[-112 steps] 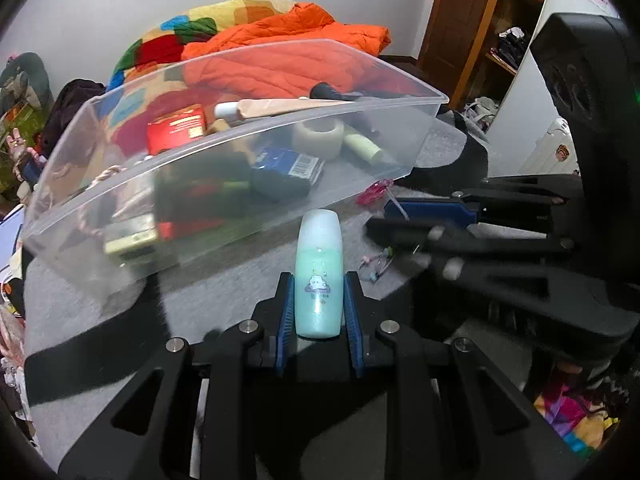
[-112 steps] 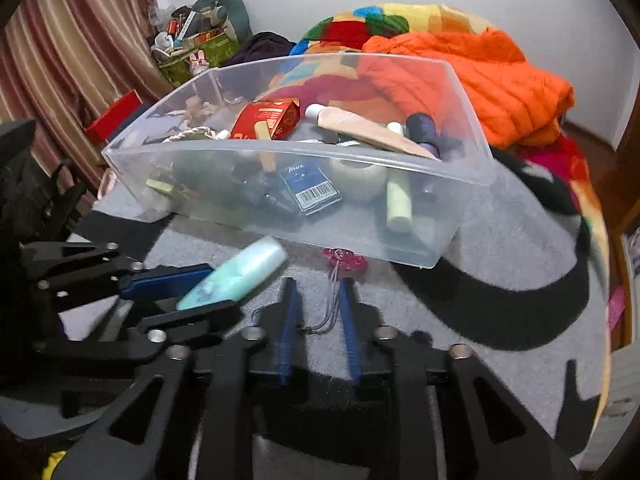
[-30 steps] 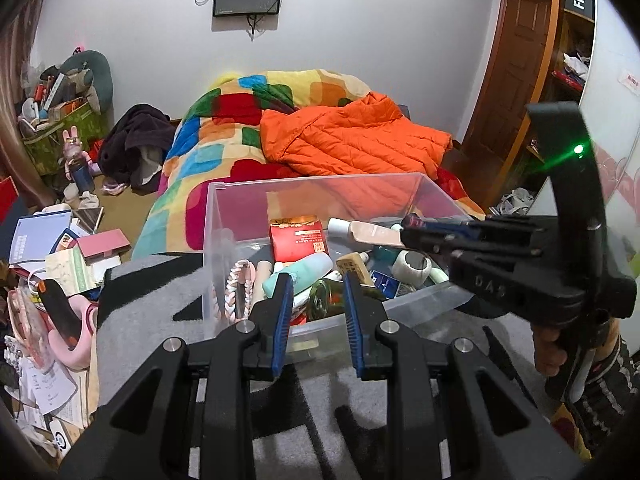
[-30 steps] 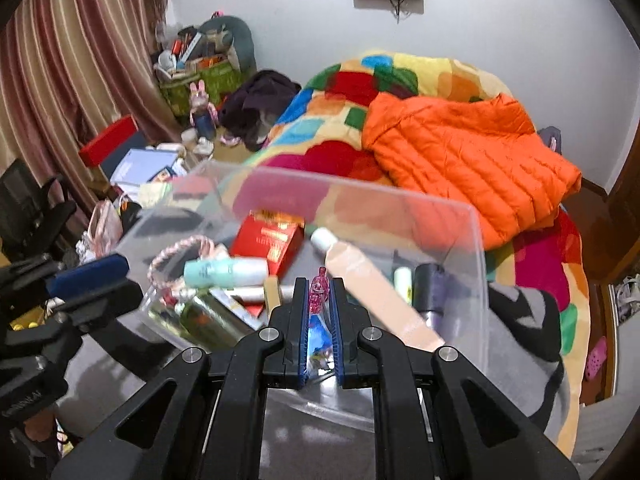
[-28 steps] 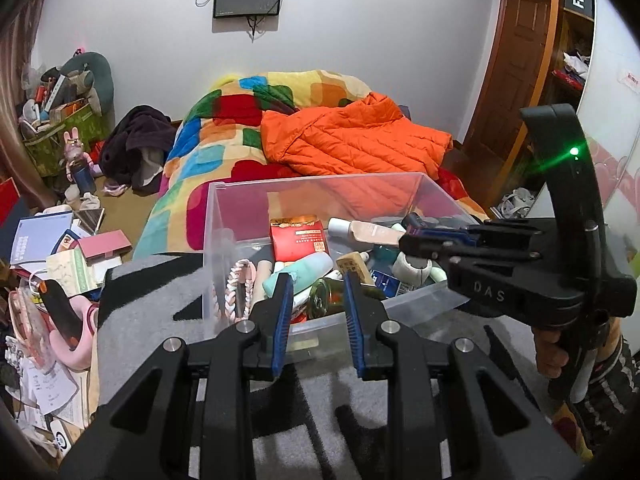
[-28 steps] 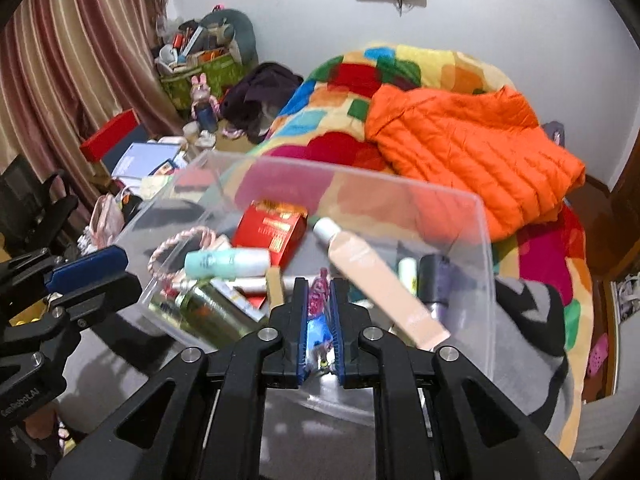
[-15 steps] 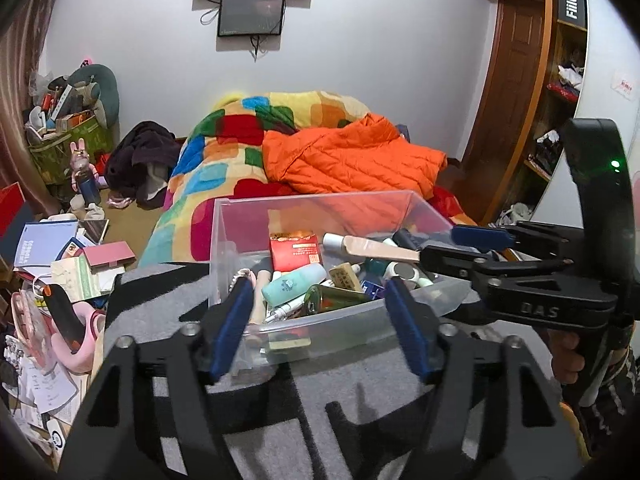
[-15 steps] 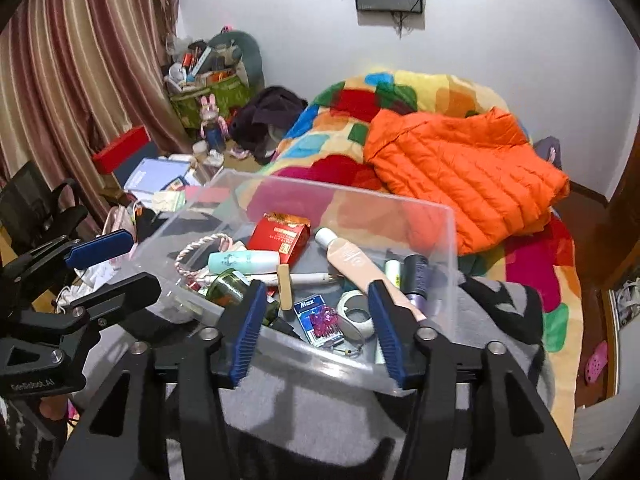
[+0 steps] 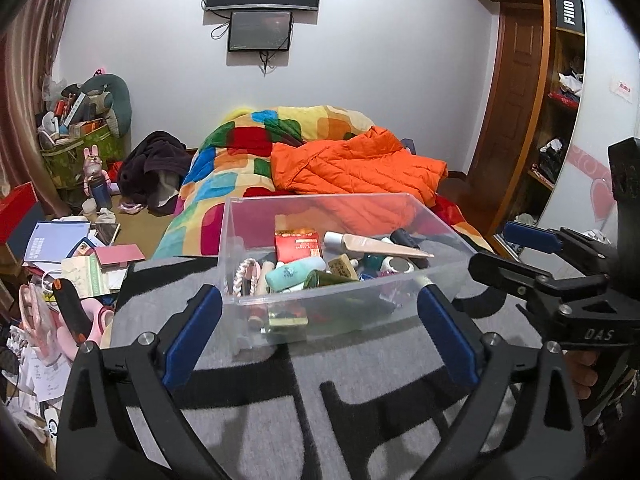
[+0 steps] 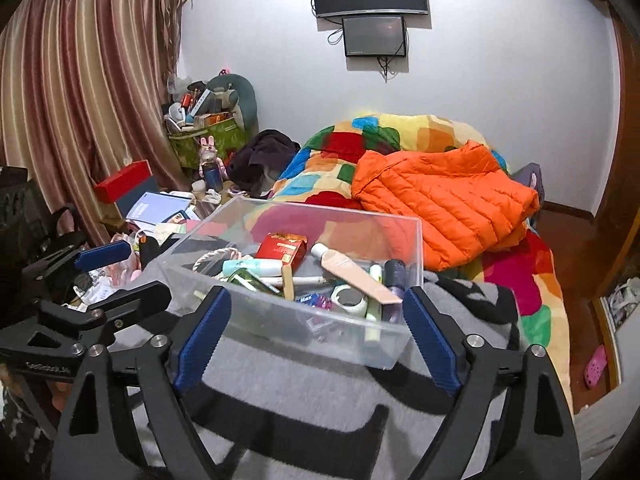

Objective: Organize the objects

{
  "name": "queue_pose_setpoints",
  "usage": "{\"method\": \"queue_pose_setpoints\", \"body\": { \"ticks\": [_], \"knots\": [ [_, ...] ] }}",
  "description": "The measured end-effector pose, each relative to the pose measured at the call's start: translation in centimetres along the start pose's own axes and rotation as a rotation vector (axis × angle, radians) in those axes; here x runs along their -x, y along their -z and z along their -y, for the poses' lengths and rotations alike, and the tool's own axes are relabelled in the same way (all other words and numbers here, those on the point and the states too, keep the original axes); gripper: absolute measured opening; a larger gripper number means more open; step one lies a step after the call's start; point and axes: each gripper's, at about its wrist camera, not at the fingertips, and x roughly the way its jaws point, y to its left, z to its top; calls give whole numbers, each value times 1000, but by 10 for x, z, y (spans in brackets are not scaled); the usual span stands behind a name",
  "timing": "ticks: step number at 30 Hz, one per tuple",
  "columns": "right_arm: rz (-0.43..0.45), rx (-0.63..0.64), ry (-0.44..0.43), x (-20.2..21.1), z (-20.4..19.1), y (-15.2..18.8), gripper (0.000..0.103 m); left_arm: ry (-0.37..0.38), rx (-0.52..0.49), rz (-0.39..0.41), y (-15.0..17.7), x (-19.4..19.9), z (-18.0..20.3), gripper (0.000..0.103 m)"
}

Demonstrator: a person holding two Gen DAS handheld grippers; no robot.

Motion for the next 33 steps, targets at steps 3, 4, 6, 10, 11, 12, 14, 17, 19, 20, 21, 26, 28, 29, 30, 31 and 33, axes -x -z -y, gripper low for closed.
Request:
{"method": "queue_pose_setpoints", "body": {
  "ticks": [3, 4, 6, 10, 11, 12, 14, 17, 19, 20, 21, 26, 28, 29, 30, 31, 33],
  "knots": [
    [4, -20, -7, 3, 2, 8, 90, -4, -9, 4, 6, 3, 3, 100],
    [5, -23, -7, 3, 2, 10, 90, -3, -10, 4, 9, 4, 4, 100],
    [5, -26, -5, 6, 2, 16, 90, 4, -11, 0, 12, 4, 6, 101],
    [9, -25, 0, 9, 1, 23, 90, 2, -30, -5, 18, 6, 12, 101],
    [9, -28, -2, 9, 1, 24, 90, 1, -33, -5, 19, 6, 14, 101],
    [9, -30, -5, 10, 1, 25, 90, 3, -35, -5, 20, 6, 15, 101],
    [9, -28, -2, 10, -1, 27, 90, 6, -40, -4, 21, 7, 17, 101],
    [13, -17, 5, 12, -3, 29, 90, 7, -50, 1, 23, 9, 20, 101],
    [17, -14, 6, 13, -4, 29, 90, 11, -55, 2, 23, 9, 21, 101],
    [17, -16, 4, 13, -4, 29, 90, 10, -56, 3, 23, 10, 21, 101],
    [16, -18, 1, 13, -3, 29, 90, 9, -56, 4, 22, 10, 21, 101],
    [15, -24, -4, 14, -2, 29, 90, 10, -52, 3, 22, 10, 21, 101],
    [15, -24, -4, 14, -2, 29, 90, 9, -52, 3, 22, 10, 21, 101],
    [14, -25, -4, 14, -3, 29, 90, 9, -53, 4, 22, 10, 21, 101],
    [15, -25, -3, 14, -2, 29, 90, 10, -53, 4, 22, 10, 21, 101],
    [15, -25, -4, 14, -3, 29, 90, 12, -53, 6, 22, 10, 21, 101],
    [14, -25, -5, 14, -3, 29, 90, 16, -54, 9, 22, 12, 21, 101]
  ]
}}
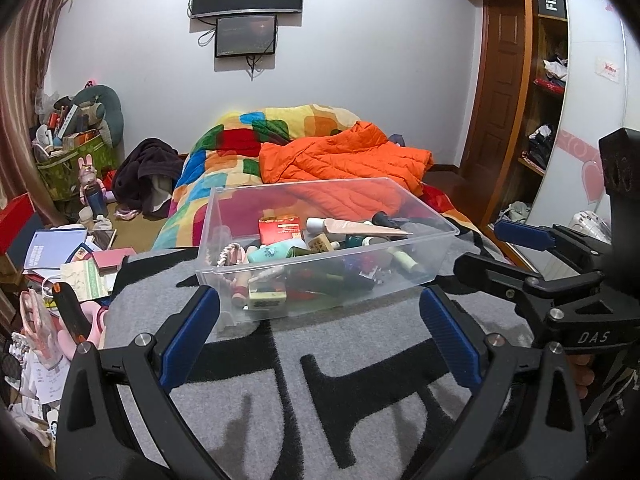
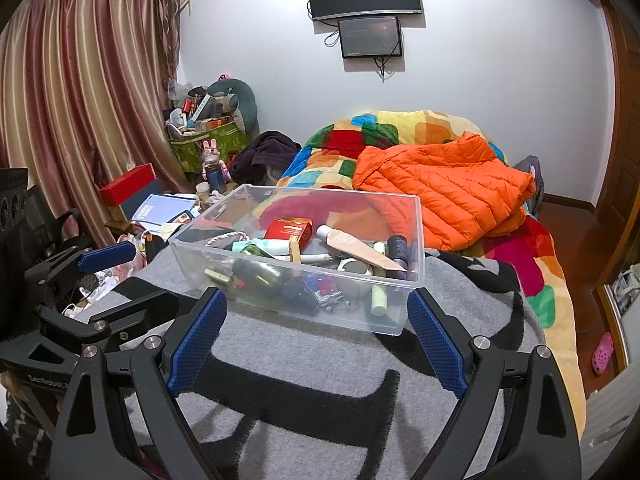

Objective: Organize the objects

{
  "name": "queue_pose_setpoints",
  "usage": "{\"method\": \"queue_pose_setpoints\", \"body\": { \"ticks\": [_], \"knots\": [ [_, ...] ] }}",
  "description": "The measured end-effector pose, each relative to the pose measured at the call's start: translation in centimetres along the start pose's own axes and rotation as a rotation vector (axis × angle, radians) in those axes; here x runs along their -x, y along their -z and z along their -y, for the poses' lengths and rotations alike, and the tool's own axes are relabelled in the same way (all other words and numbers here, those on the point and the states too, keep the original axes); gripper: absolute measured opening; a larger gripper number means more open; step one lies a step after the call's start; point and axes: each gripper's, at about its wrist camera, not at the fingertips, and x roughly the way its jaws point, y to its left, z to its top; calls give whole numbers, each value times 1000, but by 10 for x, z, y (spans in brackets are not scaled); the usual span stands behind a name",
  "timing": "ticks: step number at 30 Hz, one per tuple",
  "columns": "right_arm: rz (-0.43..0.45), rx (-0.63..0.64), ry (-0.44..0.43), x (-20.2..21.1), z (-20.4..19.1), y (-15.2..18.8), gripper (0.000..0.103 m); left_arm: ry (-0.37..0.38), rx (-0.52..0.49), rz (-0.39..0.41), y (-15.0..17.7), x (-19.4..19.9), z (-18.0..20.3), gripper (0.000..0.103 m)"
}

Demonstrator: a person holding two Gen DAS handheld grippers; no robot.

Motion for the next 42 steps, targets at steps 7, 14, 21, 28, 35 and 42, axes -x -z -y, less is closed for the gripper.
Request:
{"method": "queue_pose_setpoints", "body": {
  "ticks": [7, 14, 21, 28, 35, 42],
  "knots": [
    [0, 6, 9, 0, -2, 1, 90, 1, -5, 13, -1, 5, 2, 102],
    [0, -2, 8, -1, 0, 0, 91, 1, -2, 16, -1, 6, 2, 102],
    [1, -5, 8, -1, 1, 0, 91, 18, 0, 11, -4, 9, 3, 102],
    [2, 2, 9, -1, -1, 0, 91, 14, 11, 12, -6, 8, 2, 102],
    [-7, 4, 9, -4, -3, 1, 91, 21, 43, 3, -5, 7, -3, 102],
    [-12, 6, 7, -5, -4, 2, 91, 20, 26, 11, -5, 8, 2, 103]
  ]
}}
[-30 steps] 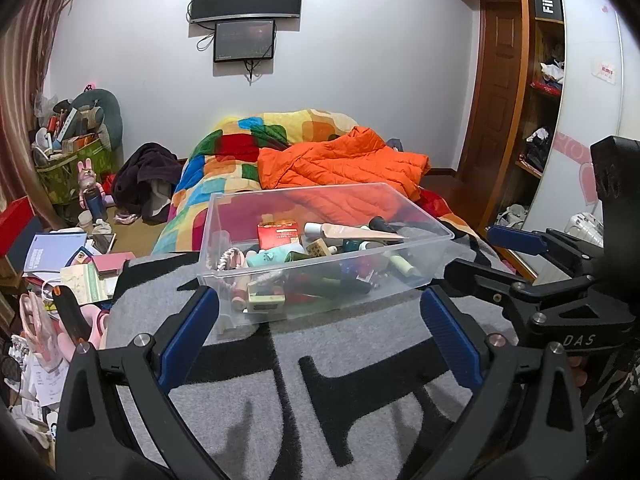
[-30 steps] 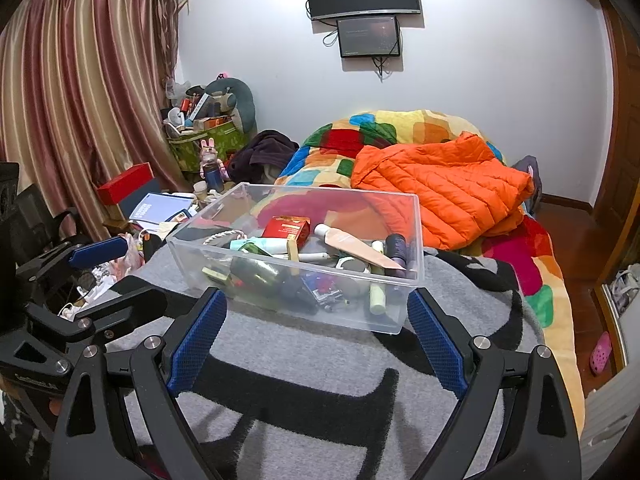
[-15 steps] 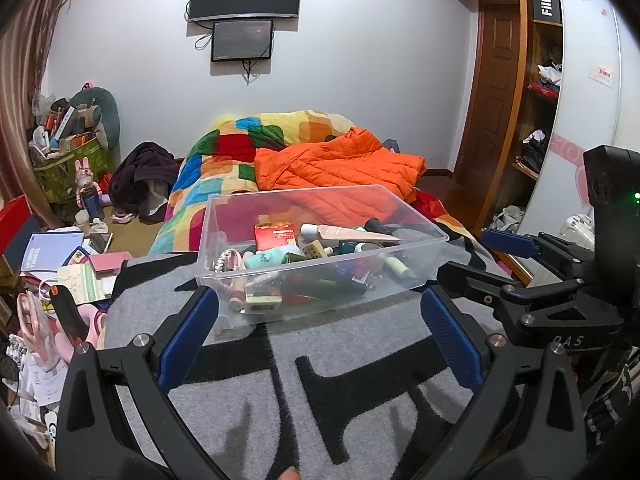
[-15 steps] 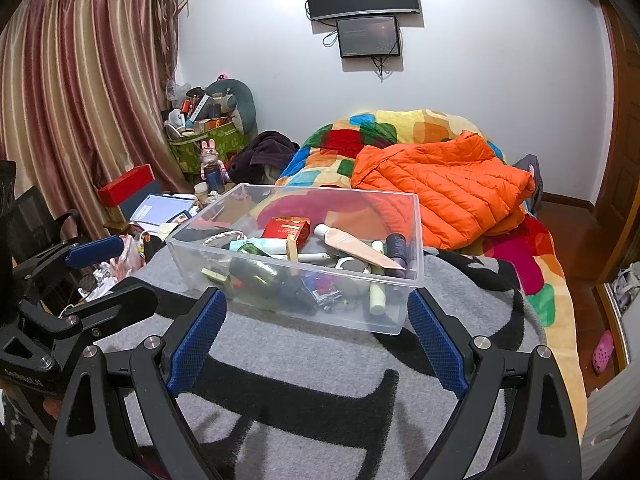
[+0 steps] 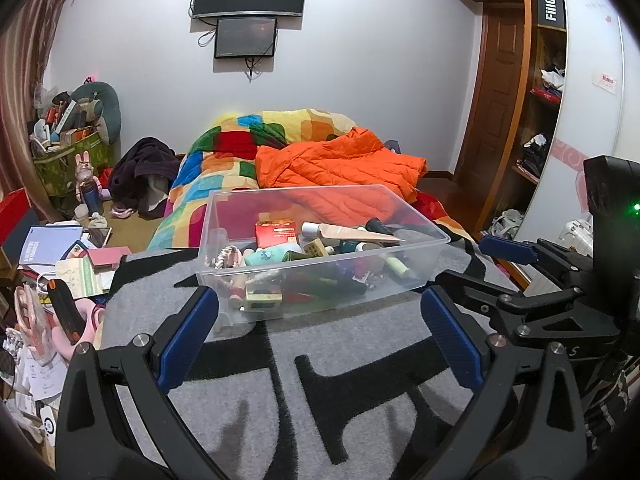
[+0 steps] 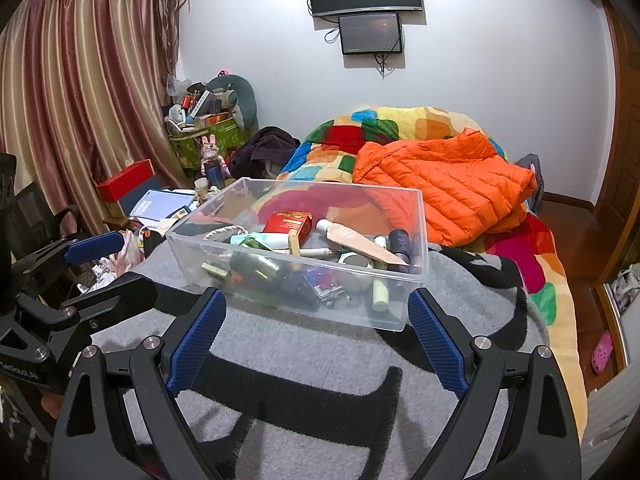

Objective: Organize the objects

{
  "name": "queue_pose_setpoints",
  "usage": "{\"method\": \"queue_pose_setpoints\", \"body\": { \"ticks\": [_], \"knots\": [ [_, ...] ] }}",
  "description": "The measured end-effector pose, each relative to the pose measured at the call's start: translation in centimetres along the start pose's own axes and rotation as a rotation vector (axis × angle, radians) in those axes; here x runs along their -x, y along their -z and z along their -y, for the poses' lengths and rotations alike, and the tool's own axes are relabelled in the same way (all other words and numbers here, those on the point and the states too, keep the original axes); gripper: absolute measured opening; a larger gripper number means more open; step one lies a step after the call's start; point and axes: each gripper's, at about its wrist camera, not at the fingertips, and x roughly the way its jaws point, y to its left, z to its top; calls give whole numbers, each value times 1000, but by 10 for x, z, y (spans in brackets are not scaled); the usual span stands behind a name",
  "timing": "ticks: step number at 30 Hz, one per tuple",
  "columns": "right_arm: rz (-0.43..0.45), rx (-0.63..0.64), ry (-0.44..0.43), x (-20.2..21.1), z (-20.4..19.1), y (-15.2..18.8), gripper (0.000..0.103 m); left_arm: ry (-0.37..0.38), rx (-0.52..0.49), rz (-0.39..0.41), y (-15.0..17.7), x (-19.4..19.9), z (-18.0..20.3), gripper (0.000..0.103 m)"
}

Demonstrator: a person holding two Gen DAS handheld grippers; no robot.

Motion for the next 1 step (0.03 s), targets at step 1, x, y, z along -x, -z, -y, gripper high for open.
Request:
{"method": "queue_pose_setpoints", "body": {
  "ticks": [1],
  "knots": [
    [1, 0, 1, 0, 0, 0, 91, -1, 0, -2, 0, 0, 0, 103]
  ]
}}
